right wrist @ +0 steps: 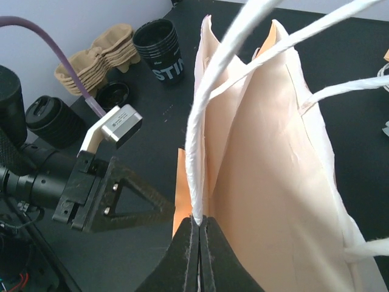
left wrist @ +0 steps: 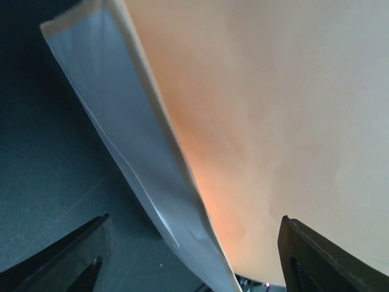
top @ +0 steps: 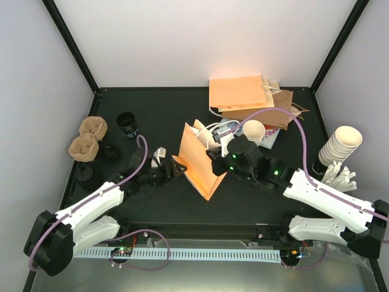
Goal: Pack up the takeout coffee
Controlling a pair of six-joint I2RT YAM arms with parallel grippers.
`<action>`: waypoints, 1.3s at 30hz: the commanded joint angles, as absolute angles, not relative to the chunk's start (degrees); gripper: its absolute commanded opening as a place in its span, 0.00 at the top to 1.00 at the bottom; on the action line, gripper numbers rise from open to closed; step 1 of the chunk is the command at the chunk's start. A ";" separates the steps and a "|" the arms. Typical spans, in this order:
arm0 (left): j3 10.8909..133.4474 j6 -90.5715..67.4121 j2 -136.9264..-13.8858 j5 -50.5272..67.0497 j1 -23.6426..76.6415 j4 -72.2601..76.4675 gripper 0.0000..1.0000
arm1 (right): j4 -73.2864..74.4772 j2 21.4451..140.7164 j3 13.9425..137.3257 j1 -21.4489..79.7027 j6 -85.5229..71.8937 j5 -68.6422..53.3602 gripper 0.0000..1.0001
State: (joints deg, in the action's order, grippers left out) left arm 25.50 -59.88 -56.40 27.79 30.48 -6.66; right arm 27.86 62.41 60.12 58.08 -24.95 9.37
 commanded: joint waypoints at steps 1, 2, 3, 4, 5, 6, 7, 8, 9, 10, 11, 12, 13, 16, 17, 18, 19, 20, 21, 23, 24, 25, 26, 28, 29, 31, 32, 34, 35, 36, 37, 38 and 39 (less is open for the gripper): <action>24.27 -63.30 -57.74 24.72 30.76 -1.89 0.26 | 25.63 61.02 58.66 59.18 -24.16 10.45 0.98; 24.00 -63.48 -58.29 24.68 30.79 -1.40 0.27 | 25.62 61.00 58.33 59.31 -24.22 10.60 0.98; 23.81 -63.61 -58.85 24.79 30.83 -0.90 0.29 | 25.39 60.85 57.91 59.40 -24.32 10.62 0.98; 23.62 -63.74 -59.51 25.13 30.89 -0.20 0.31 | 25.18 60.82 57.58 59.45 -24.44 10.58 0.98; 23.47 -63.91 -60.17 25.65 30.96 0.38 0.33 | 24.96 60.74 57.35 59.57 -24.76 10.67 0.98; 23.31 -64.04 -60.90 26.12 31.02 1.11 0.37 | 24.76 60.69 57.17 59.59 -24.90 10.65 0.98; 23.23 -64.23 -61.52 26.42 31.21 1.50 0.41 | 24.58 60.64 57.01 59.66 -24.99 10.65 0.98; 23.21 -64.43 -61.91 26.63 31.40 1.76 0.44 | 24.41 60.64 56.89 59.66 -25.03 10.69 0.98; 23.13 -64.53 -62.20 26.73 31.67 1.88 0.46 | 24.35 60.62 56.82 59.67 -25.09 10.93 0.98; 23.05 -64.59 -62.30 26.80 31.96 2.18 0.46 | 24.39 60.64 56.72 59.72 -25.05 11.12 0.98; 22.95 -64.60 -62.29 26.73 32.35 2.56 0.47 | 24.43 60.69 56.66 59.76 -24.97 11.35 0.98; 22.94 -64.46 -62.14 26.51 32.72 2.47 0.47 | 24.54 60.80 56.61 59.75 -24.90 11.67 0.98; 22.94 -64.18 -61.94 26.06 32.99 2.19 0.51 | 24.67 60.89 56.60 59.75 -24.92 12.04 0.98; 22.86 -63.23 -61.43 24.86 33.13 0.41 0.64 | 25.75 60.90 57.01 59.76 -25.40 14.06 0.97; 22.85 -62.87 -61.17 24.55 33.11 -0.07 0.68 | 26.27 60.84 57.16 59.77 -25.72 14.90 0.95; 22.79 -62.46 -61.05 24.25 33.13 -0.49 0.72 | 27.06 60.63 57.40 59.73 -26.17 15.77 0.93; 22.84 -61.89 -60.93 24.02 33.09 -0.93 0.76 | 28.29 60.58 58.02 59.67 -26.85 16.75 0.92; 22.92 -61.17 -60.79 23.85 33.01 -1.28 0.78 | 30.30 60.55 58.82 59.64 -27.49 17.28 0.90; 22.98 -60.46 -60.68 23.82 33.03 -1.50 0.83 | 32.09 60.56 59.82 59.63 -27.91 17.51 0.87; 23.30 -58.14 -60.48 24.11 33.05 -1.93 0.90 | 36.42 60.82 62.54 59.68 -29.17 17.52 0.75; 23.56 -56.53 -60.43 24.22 32.98 -2.20 0.92 | 38.89 61.04 64.17 59.59 -29.44 17.13 0.69; 23.74 -55.15 -60.42 24.44 32.99 -2.50 0.94 | 41.37 61.31 65.83 59.58 -29.78 16.60 0.65; 23.81 -54.04 -60.29 24.58 33.00 -2.80 0.97 | 43.44 61.75 67.37 59.59 -29.87 15.83 0.63; 23.82 -52.22 -60.04 24.61 33.03 -3.29 0.99 | 47.18 62.36 70.32 59.45 -30.18 14.36 0.61; 23.75 -51.48 -59.83 24.60 33.02 -3.29 0.99 | 48.89 62.85 71.72 59.35 -30.30 13.35 0.57; 23.73 -50.15 -59.42 24.49 33.00 -3.40 0.98 | 52.05 64.00 74.42 58.95 -30.60 11.25 0.55; 23.84 -49.62 -59.18 24.26 33.00 -3.82 0.98 | 53.71 64.65 75.89 58.82 -30.77 10.72 0.55; 24.11 -48.87 -58.74 23.74 33.01 -4.36 0.98 | 56.53 65.40 79.12 58.80 -31.06 9.31 0.55; 24.28 -48.62 -58.53 23.53 32.98 -4.59 0.99 | 57.53 65.46 80.47 58.80 -30.99 8.18 0.55; 24.52 -48.34 -58.22 23.35 33.03 -4.94 0.98 | 58.23 65.28 81.45 58.80 -30.78 7.00 0.54; 24.79 -48.14 -58.04 23.11 32.99 -5.35 0.98 | 58.54 64.92 82.20 58.80 -30.45 5.54 0.53; 25.09 -47.96 -57.74 22.85 33.00 -5.85 0.98 | 58.68 64.45 82.89 58.77 -29.90 3.82 0.51; 25.54 -47.77 -57.49 22.59 33.02 -6.53 0.98 | 59.03 64.22 83.73 58.79 -29.30 2.17 0.50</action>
State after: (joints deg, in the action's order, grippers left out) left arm 22.79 -50.85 -58.96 24.45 32.75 -4.36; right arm 53.93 65.41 80.07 59.00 -30.39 8.78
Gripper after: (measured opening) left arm 0.023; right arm 0.480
